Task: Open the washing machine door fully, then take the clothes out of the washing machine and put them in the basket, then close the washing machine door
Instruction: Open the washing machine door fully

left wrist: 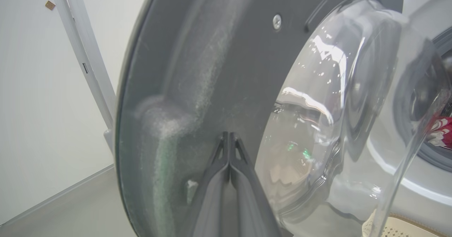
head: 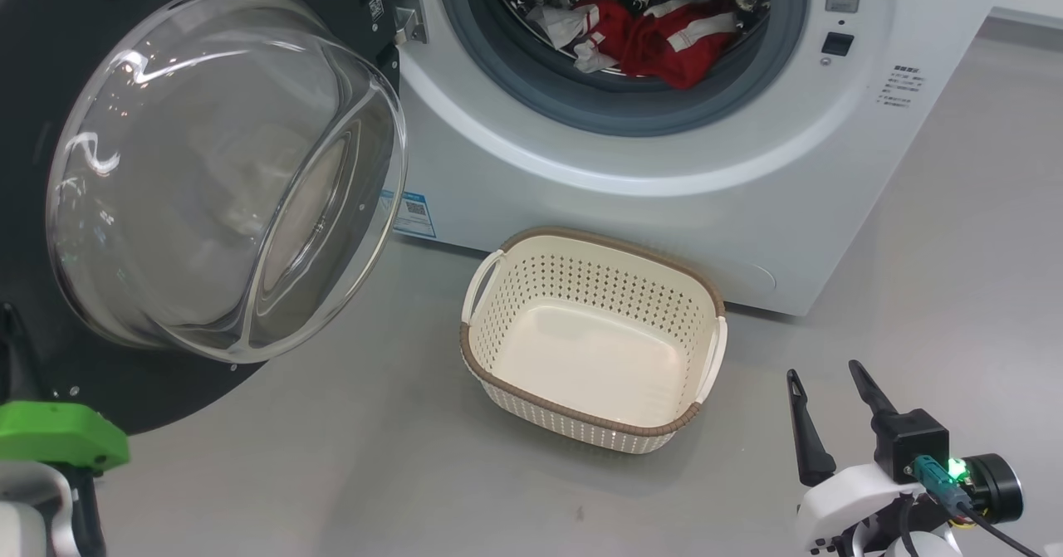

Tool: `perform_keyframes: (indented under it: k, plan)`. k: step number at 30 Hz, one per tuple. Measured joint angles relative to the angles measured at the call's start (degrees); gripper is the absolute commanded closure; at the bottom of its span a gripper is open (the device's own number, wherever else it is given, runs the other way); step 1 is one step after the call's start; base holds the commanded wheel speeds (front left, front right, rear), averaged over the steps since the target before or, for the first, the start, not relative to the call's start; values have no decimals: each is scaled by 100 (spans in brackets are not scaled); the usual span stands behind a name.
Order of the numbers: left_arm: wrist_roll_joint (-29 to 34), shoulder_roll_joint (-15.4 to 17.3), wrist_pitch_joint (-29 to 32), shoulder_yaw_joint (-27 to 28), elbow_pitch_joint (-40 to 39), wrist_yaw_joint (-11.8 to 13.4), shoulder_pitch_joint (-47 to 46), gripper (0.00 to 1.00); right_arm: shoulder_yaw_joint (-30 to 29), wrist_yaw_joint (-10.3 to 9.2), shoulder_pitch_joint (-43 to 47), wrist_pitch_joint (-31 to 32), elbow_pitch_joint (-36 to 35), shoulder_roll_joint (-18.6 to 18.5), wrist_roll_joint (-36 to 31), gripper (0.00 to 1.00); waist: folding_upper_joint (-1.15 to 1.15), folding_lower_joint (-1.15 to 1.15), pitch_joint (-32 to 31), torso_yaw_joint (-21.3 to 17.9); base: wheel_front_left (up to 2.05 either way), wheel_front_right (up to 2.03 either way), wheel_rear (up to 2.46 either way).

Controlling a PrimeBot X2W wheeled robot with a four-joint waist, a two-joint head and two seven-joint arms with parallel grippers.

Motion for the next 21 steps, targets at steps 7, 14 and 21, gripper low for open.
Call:
perform_keyframes:
  k: [7, 14, 21]
  plan:
    - [46, -186, -186, -245, -189, -1, 365, 100, -124, -1, 2, -9, 21, 7, 13, 0, 0, 0, -107, -73, 0, 0, 0]
    - [212, -338, -196, -727, -544, -142, 634, 100, -138, -1, 3, -16, 44, 76, 23, 0, 0, 0, -206, -106, 0, 0, 0]
    - [344, -610, -78, -1455, -910, -463, 932, 100, -74, -1, 1, -58, 9, 136, 42, 0, 0, 0, -262, -229, 0, 0, 0]
